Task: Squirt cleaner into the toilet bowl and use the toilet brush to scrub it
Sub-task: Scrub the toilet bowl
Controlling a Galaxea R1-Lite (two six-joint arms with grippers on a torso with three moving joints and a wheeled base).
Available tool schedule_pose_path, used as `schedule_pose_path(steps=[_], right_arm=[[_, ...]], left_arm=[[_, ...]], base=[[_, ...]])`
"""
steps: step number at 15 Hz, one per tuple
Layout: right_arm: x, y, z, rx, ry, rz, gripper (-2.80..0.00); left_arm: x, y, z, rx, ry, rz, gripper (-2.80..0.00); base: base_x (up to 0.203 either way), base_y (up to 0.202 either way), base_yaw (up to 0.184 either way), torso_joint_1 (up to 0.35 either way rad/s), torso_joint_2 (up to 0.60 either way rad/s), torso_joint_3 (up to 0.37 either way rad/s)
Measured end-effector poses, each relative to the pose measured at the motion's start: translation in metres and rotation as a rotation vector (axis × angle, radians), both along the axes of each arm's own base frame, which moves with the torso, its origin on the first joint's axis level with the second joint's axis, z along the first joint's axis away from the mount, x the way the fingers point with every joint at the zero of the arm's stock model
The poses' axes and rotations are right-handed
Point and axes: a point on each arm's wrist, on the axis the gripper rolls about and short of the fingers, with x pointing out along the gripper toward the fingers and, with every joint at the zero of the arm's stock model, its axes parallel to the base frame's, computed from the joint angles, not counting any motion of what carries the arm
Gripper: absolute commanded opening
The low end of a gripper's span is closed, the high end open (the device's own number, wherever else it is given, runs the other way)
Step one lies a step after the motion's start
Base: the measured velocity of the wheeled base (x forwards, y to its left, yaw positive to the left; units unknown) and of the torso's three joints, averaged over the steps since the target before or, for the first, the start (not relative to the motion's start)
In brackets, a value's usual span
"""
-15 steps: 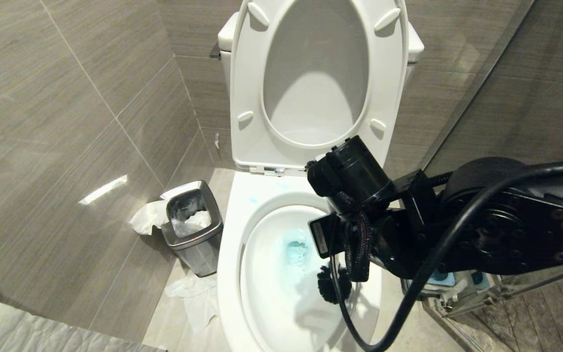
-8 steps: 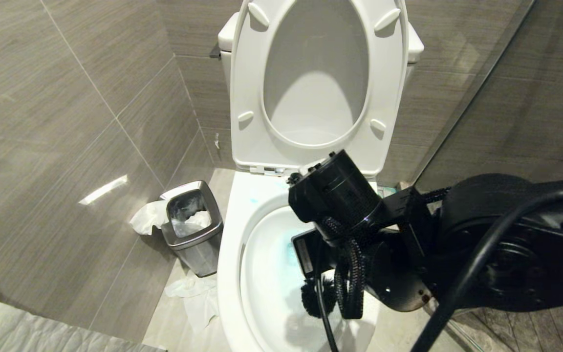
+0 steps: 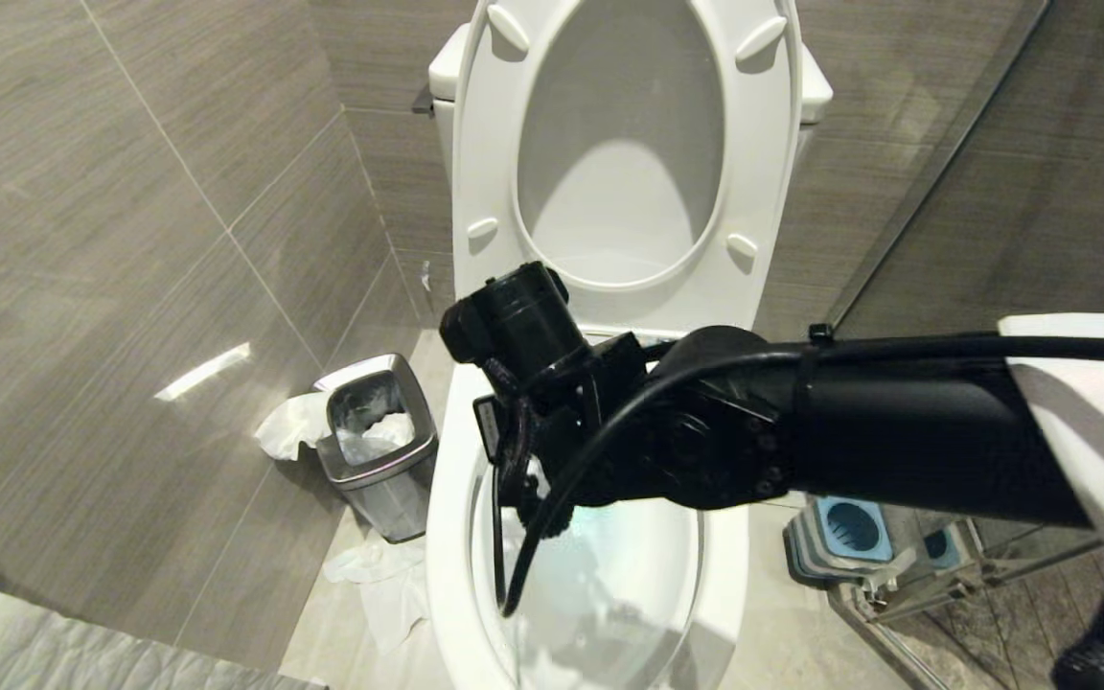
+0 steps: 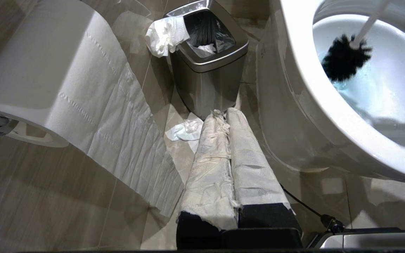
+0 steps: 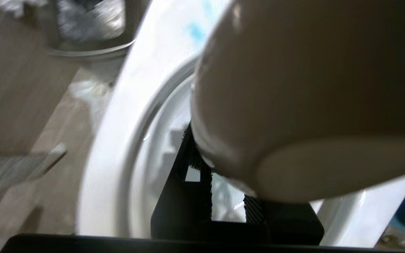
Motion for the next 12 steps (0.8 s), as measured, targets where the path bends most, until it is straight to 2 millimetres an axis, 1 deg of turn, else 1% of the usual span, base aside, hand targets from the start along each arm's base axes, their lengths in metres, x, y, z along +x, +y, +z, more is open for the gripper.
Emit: schedule_pose_path(steps=[2,3,4,6,7,8,9,11,12], right_arm=[[0.033,-0.015,-0.006,-0.042,-0.012,-0.058,-2.80],[0.043,-0.024,-0.007,-0.052,-0.008,-0.083,-2.80],[0.050,-0.036,-0.008,-0.068,0.006,-0.108,-2.80],[0.053,-0.058,-0.011,-0.107,0.047,-0.140,-2.80],[0.049,-0.067,-0.011,-0.120,0.065,-0.141,-2.80],[0.040,-0.073,-0.010,-0.128,0.083,-0.127,-2.80],[0.027,-0.074,-0.008,-0.134,0.097,-0.100,-2.80],[-0.005,-0.061,0.000,-0.133,0.094,-0.014,-2.80],[-0.017,-0.052,0.004,-0.125,0.084,0.023,-2.80]], left_arm=[[0.000,0.000,0.000,0.000,0.000,0.000,-2.80],[0.000,0.000,0.000,0.000,0.000,0.000,-2.80],[0.000,0.000,0.000,0.000,0.000,0.000,-2.80],[0.000,0.000,0.000,0.000,0.000,0.000,-2.80],[0.000,0.000,0.000,0.000,0.000,0.000,-2.80],[0.000,0.000,0.000,0.000,0.000,0.000,-2.80],[0.000,0.000,0.000,0.000,0.000,0.000,-2.80],[0.000,0.000,0.000,0.000,0.000,0.000,-2.80],[0.000,0.000,0.000,0.000,0.000,-0.001,-2.80]], base=[[0.000,0.000,0.000,0.000,0.00,0.000],[0.000,0.000,0.000,0.000,0.00,0.000],[0.000,0.000,0.000,0.000,0.00,0.000],[0.000,0.000,0.000,0.000,0.00,0.000],[0.000,0.000,0.000,0.000,0.00,0.000],[0.000,0.000,0.000,0.000,0.00,0.000],[0.000,0.000,0.000,0.000,0.00,0.000],[0.000,0.000,0.000,0.000,0.00,0.000],[0.000,0.000,0.000,0.000,0.00,0.000]])
